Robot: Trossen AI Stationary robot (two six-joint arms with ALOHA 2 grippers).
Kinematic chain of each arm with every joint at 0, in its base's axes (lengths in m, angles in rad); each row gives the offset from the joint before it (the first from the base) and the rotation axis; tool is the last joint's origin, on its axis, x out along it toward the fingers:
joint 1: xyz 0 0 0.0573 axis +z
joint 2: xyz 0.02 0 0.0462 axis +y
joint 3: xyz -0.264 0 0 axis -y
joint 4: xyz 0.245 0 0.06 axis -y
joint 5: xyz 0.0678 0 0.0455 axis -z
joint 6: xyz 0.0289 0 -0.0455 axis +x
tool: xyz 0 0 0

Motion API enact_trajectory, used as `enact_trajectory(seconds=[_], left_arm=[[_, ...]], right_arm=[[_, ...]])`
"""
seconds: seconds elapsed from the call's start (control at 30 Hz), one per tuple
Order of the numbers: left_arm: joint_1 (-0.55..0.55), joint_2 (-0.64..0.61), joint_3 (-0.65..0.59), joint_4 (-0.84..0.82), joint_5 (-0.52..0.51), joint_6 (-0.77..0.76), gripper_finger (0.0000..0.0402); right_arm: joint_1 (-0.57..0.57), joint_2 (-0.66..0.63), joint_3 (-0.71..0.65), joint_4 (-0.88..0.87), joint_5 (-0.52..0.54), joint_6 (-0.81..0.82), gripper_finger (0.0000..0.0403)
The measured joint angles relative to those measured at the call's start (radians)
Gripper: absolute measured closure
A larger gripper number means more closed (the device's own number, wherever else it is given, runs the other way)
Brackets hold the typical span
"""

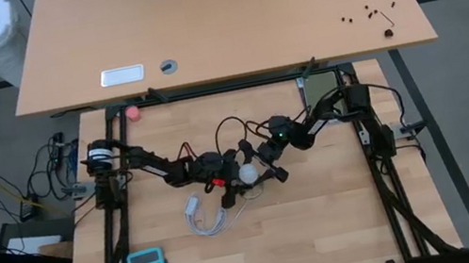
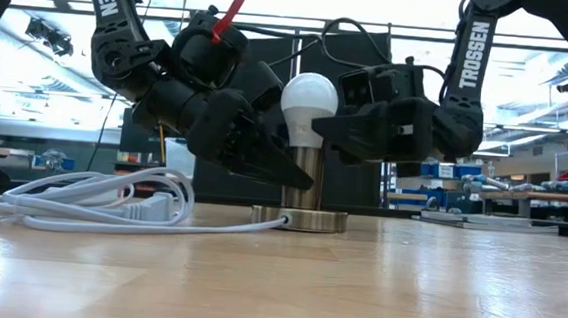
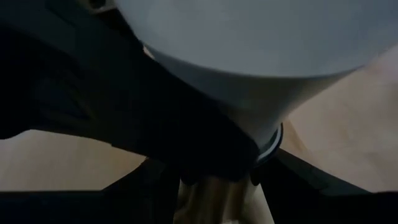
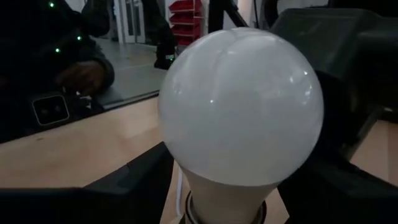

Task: Screw lightbulb
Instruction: Insert the lightbulb into the lamp holder

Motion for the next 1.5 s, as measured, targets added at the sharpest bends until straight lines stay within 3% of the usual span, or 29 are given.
enact_trajectory(seconds=[0.4, 0.83, 1.23, 1.5], left_arm=[[0.000, 0.000, 0.000, 0.000, 0.001, -0.002, 0.0204], [0.000, -0.001, 0.001, -0.004, -0.002, -0.002, 0.0204], [-0.002, -0.004, -0.002, -0.032, -0.066, -0.064, 0.0204], [-0.001, -0.002, 0.002, -0.029, -0.184, -0.144, 0.0204]], right_arm=[[0.003, 0.000, -0.002, -0.002, 0.019, -0.027, 0.0206], [0.002, 0.001, -0.002, -0.012, 0.027, -0.016, 0.0228], [0.037, -0.002, -0.033, 0.004, 0.183, 0.052, 0.0228], [0.034, -0.042, -0.109, 0.045, 0.342, 0.059, 0.0228]])
